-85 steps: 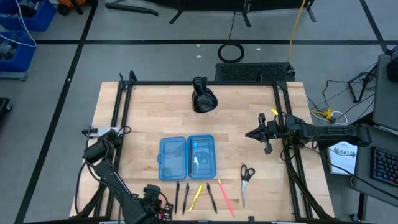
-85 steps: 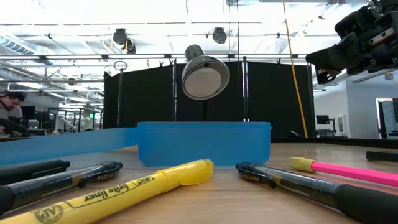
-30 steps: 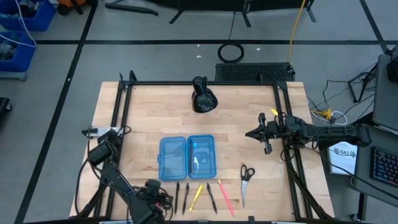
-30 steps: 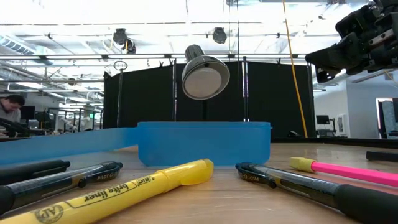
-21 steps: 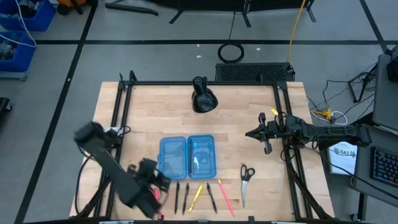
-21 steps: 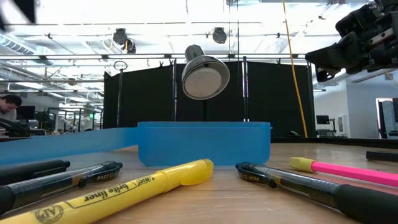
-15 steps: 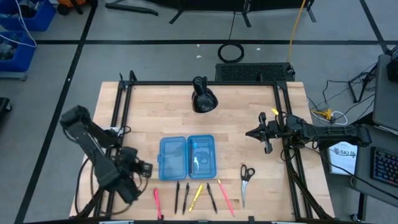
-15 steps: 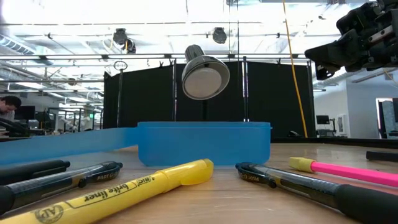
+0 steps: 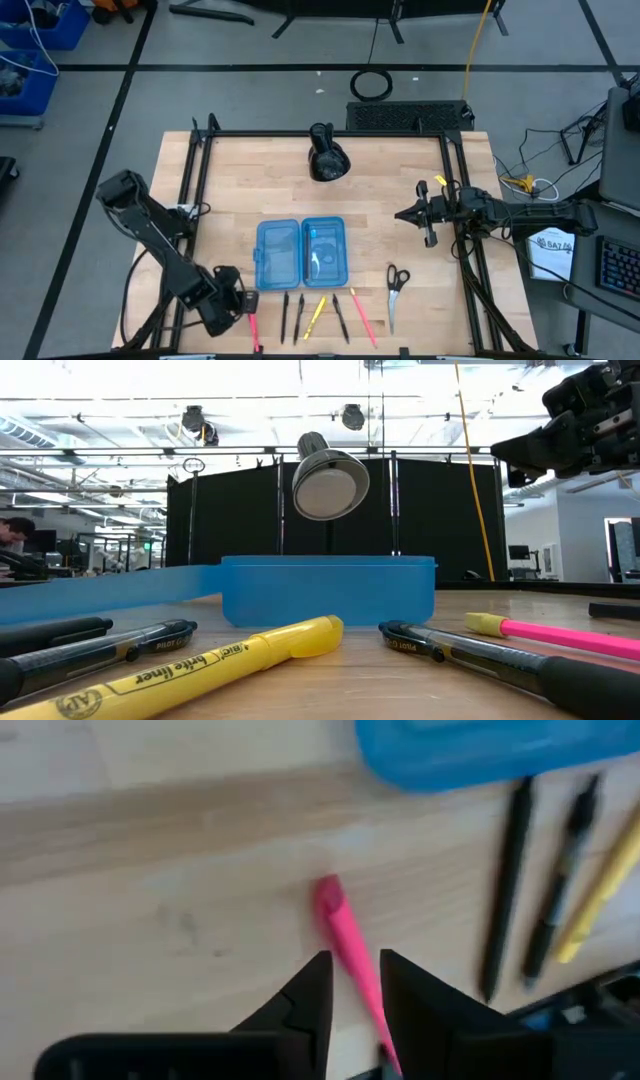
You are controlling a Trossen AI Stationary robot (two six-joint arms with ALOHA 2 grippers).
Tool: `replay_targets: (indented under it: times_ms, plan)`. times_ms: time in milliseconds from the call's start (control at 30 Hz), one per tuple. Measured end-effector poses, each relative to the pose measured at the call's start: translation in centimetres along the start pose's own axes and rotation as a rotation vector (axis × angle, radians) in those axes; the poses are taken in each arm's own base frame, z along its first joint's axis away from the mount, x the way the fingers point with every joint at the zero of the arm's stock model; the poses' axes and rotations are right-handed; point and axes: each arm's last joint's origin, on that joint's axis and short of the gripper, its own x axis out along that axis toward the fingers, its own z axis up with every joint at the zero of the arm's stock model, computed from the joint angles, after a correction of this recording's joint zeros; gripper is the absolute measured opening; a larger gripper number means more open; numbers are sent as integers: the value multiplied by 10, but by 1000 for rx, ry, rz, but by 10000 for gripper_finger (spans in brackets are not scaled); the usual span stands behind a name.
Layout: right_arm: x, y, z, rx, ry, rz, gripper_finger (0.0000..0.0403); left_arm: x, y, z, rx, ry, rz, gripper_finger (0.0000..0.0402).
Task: Pick & place school supplies into a supply box
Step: Put the pink pen into the blue supply box
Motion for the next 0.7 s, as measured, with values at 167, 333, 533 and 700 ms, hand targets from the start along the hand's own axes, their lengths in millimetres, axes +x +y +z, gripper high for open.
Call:
replay_targets:
  times_ms: [167, 333, 533, 700]
  plan:
    - [0, 0, 0, 1, 3, 0, 0, 18, -12, -13, -26, 81, -61, 45]
    - [0, 0, -2, 3, 15, 1, 0, 22, -15, -17, 8, 10, 2, 6]
    - [0, 0, -1, 9, 13, 1, 0, 18, -14, -3, 133, -86, 116, 56]
    - [0, 0, -1, 15, 14, 1, 0, 18, -17, 11, 514, -57, 223, 100]
